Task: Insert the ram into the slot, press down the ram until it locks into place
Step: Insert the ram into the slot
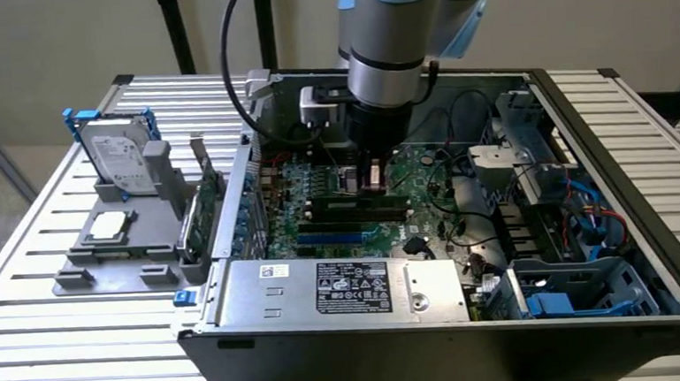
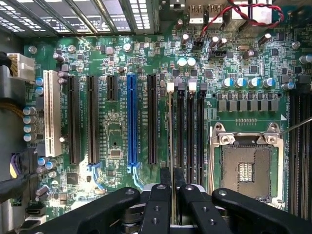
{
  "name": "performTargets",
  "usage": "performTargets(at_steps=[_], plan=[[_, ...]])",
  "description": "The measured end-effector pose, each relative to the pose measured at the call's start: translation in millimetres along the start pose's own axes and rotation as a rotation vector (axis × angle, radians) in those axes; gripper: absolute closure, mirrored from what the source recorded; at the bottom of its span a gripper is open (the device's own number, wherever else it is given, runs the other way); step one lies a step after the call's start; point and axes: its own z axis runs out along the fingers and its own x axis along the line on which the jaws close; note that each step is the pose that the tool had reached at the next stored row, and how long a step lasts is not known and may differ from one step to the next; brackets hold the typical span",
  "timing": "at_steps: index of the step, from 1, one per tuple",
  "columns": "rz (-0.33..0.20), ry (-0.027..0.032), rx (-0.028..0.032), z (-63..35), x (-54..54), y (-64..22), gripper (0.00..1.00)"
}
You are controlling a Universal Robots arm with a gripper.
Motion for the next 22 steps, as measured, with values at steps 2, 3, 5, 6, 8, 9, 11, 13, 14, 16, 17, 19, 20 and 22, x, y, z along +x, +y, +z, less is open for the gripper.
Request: performTargets(at_steps=[2, 3, 5, 6, 8, 9, 11, 13, 14, 16, 17, 19, 20, 22], plan=[[0.0, -0.0001, 0.0001, 1.2, -0.1, 1.0, 0.86], [0.0, -0.0002, 0.0002, 1.8, -0.2, 1.3, 0.86], [0.0, 0.0001, 0.0, 2.7, -0.9, 1.8, 0.86], [0.0, 0.0001, 0.0, 3.3, -1.4, 1.9, 0.86], [0.0, -0.0001, 0.0001, 4.1, -2.8, 2.0, 0.86], [0.0, -0.0001, 0.0001, 4.3, -3.5, 2.0, 0.86], [0.0, -0.0002, 0.0002, 4.8, -4.4, 1.9, 0.86], [0.0, 0.0001, 0.0001, 4.9, -4.4, 1.9, 0.86], [0.0, 0.0002, 0.0, 5.0, -4.4, 1.9, 0.86], [0.0, 0.0001, 0.0001, 5.2, -4.5, 1.1, 0.86], [0.0, 0.0001, 0.0001, 5.2, -4.5, 0.5, 0.86], [0.0, 0.0001, 0.0001, 5.3, -4.6, -0.7, 0.86], [0.0, 0.0001, 0.0001, 5.4, -4.6, -0.9, 0.86], [0.0, 0.0, 0.0002, 5.8, -4.5, -0.9, 0.86]])
